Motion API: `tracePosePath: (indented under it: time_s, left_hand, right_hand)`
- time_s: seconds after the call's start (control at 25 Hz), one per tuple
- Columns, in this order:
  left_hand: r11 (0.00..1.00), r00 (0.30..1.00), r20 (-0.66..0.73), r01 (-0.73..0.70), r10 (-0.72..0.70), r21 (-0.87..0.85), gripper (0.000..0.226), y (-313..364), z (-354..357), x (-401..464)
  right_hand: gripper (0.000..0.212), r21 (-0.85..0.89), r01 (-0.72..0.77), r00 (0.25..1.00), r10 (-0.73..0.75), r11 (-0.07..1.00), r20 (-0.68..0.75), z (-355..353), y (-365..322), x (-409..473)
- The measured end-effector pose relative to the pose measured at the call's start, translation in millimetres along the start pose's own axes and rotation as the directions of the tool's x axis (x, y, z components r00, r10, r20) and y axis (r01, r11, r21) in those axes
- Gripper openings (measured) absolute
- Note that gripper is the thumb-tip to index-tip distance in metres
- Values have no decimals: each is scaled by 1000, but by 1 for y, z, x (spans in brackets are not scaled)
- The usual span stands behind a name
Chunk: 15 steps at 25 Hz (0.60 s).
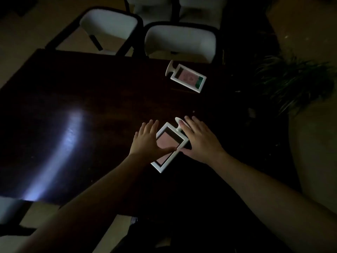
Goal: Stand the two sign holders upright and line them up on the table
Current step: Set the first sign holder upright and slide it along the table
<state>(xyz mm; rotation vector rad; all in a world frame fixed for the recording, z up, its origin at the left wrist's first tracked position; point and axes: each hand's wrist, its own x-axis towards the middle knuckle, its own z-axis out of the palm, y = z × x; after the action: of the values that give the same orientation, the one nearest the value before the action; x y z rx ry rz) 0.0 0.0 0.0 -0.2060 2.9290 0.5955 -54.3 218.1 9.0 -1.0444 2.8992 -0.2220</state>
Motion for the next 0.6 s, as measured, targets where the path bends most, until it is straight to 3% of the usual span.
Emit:
tracePosePath:
  time_s: [0.2, 0.44, 0.6]
  left_hand:
    - [999, 990, 139, 29, -23, -46, 133, -16, 14, 9]
    - [998, 973, 227, -14, 27, -57, 127, -31, 30, 9]
    - [996, 971, 222, -89, 88, -4, 126, -35, 37, 4]
  right_hand:
    - [100, -164, 14, 996, 0, 986, 84, 30, -9, -4]
    - [81, -143, 36, 984, -11, 989, 176, 56, -20, -5]
    - [65, -149, 71, 989, -49, 986, 142, 61, -26, -7]
